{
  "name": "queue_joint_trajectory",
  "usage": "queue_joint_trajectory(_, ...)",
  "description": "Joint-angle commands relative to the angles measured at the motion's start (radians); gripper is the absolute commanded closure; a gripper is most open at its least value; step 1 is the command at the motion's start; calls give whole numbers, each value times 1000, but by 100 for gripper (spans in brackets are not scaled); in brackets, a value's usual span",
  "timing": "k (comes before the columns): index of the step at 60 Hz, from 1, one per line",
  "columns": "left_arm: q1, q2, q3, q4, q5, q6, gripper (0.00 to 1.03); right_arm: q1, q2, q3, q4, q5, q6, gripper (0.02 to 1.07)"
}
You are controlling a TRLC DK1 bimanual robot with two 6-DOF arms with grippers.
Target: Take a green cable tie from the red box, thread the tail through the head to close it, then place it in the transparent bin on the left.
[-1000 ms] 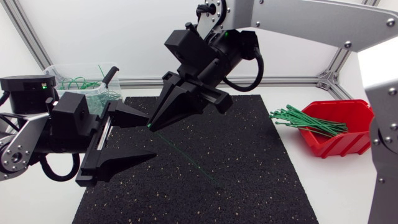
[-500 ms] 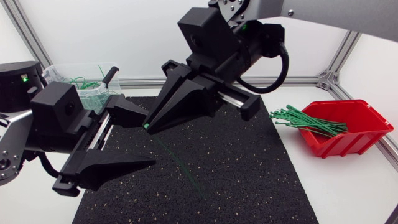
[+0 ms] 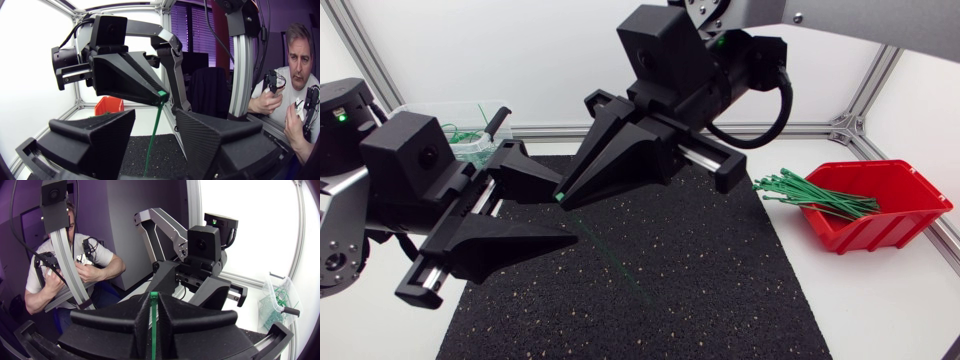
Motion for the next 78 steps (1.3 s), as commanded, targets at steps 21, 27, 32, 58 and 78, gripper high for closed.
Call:
queue_joint_trajectory(21, -4, 17, 1, 26, 17, -25, 88, -11, -26, -33, -200, -13, -50, 101)
queue_joint_trajectory(27, -4, 17, 1, 26, 17, -26, 95, -19, -32, -38, -200, -13, -54, 101)
queue_joint_trajectory(32, -1, 17, 1, 26, 17, -26, 100, -31, -36, -38, -199, -13, -57, 101)
queue_joint_trajectory(58, 30, 66, 43, 9, 11, -114, 100, -110, 8, 19, -177, 7, 9, 61)
queue_joint_trajectory(78, 67, 103, 129, -137, -40, -203, 100, -159, 33, -1, 130, 177, 343, 47)
